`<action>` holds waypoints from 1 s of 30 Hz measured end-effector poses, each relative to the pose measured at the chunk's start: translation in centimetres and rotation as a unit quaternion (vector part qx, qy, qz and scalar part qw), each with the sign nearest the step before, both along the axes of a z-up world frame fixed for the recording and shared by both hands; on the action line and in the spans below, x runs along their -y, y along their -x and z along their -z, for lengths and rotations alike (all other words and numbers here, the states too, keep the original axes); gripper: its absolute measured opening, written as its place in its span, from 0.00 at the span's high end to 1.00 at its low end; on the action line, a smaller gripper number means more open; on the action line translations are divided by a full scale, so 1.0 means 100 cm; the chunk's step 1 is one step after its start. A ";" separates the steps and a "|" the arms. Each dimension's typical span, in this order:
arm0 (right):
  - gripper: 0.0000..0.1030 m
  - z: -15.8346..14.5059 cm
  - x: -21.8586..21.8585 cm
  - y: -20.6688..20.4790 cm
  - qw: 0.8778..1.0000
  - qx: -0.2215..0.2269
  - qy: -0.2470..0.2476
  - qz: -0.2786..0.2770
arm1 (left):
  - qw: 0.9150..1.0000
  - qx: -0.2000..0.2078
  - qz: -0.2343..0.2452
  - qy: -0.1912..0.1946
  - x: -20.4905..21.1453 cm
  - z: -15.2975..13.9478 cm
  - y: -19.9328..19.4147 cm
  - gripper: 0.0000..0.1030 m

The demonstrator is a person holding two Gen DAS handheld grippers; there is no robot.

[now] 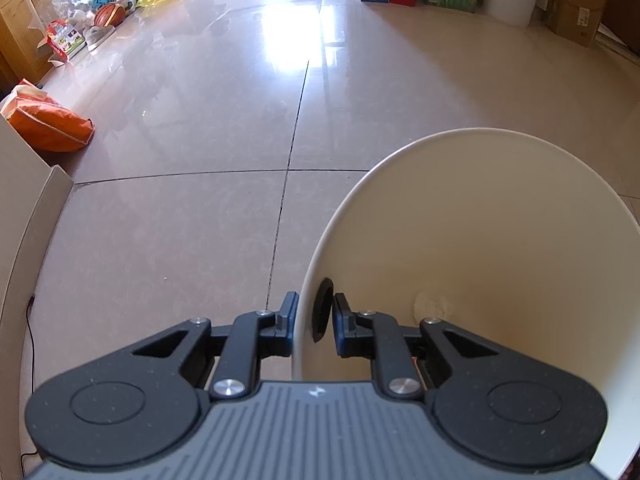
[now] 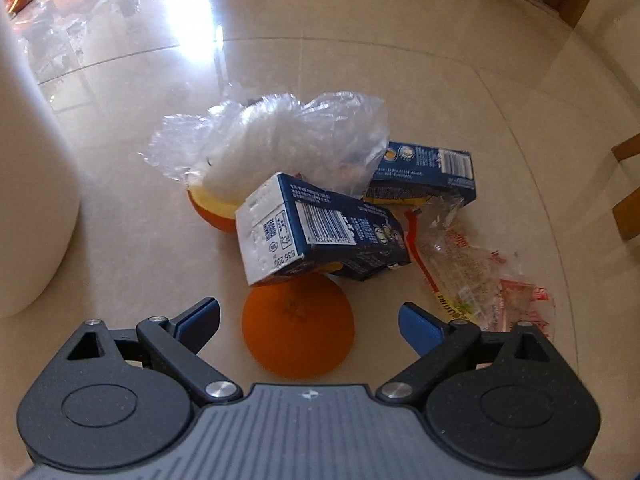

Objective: Collect trash
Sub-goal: 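Grasp the whole orange with the right gripper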

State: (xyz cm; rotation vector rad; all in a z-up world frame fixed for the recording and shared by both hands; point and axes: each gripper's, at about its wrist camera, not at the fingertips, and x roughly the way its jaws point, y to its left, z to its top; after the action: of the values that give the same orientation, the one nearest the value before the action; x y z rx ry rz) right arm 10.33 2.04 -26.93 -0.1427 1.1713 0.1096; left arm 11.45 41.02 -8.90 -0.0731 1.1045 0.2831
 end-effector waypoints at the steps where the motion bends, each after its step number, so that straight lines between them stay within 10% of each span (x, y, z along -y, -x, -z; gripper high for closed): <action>1: 0.05 0.003 0.000 -0.001 1.000 -0.002 0.000 0.001 | 1.000 -0.001 0.000 -0.001 0.001 0.000 -0.001 0.85; 30: 0.31 0.015 0.008 0.005 0.995 -0.090 -0.011 0.028 | 1.000 -0.004 0.020 -0.007 0.004 0.008 -0.003 0.85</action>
State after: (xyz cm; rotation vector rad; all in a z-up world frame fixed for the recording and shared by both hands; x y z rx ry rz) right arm 9.82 1.28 -28.39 -0.0806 1.3520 0.0876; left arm 11.73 40.61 -9.71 -0.0378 1.1105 0.2552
